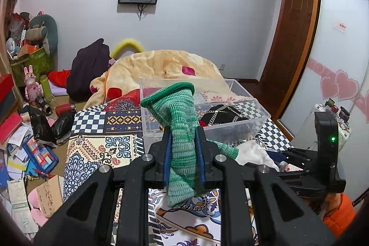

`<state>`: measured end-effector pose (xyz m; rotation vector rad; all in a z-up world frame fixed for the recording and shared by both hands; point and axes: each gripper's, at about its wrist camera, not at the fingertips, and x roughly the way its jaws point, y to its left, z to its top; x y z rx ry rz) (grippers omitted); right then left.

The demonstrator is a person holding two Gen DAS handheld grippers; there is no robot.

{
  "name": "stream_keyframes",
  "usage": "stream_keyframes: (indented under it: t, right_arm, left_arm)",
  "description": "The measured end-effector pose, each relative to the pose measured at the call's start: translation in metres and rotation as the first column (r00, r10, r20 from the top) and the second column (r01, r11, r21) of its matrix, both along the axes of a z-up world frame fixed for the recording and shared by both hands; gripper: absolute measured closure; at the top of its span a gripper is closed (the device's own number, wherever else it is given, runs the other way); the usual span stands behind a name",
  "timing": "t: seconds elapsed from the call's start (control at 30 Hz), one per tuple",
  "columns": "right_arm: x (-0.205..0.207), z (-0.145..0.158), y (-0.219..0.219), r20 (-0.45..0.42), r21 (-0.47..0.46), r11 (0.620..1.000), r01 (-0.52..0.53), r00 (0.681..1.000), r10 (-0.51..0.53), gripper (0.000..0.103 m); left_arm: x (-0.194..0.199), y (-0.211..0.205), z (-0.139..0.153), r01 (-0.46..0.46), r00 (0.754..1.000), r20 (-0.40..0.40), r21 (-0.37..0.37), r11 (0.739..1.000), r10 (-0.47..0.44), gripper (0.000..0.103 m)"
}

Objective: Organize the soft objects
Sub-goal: 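Drop the green sock into the box with the left tool while the right tool drops the white bag in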

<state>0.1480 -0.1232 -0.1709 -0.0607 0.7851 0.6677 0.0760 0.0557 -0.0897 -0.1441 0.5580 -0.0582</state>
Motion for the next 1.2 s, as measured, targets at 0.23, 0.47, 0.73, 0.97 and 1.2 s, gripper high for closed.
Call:
stream_keyframes:
  t: [0.23,0.47,0.73,0.97,1.2]
  right_arm:
    - [-0.006,0.013,0.001,0.051,0.026,1.0,-0.014,0.999,0.013,0.091]
    - [-0.019,0.053,-0.001,0.158,0.087,0.996,-0.037,0.987,0.022,0.092]
    - [-0.013,0.098,-0.005,0.292,0.147,0.989,0.006,0.955,-0.049,0.092]
    - [0.017,0.109,0.011,0.324,0.143,0.987,0.073,0.939,-0.117,0.092]
    - [0.039,0.094,0.031,0.301,0.07,0.991,0.113,0.945,-0.129,0.092]
  left_arm:
    - [0.007,0.003,0.002,-0.012,1.0,0.006,0.0,1.0,0.012,0.084]
    - [0.017,0.008,0.008,-0.023,1.0,0.018,-0.009,1.0,0.023,0.084]
    - [0.041,0.011,0.022,-0.053,0.997,0.054,0.012,0.999,0.052,0.084]
    - [0.067,0.006,0.023,-0.068,0.996,0.062,0.052,0.996,0.065,0.084]
    - [0.101,-0.003,0.0,-0.056,0.998,-0.017,0.102,0.993,0.058,0.084]
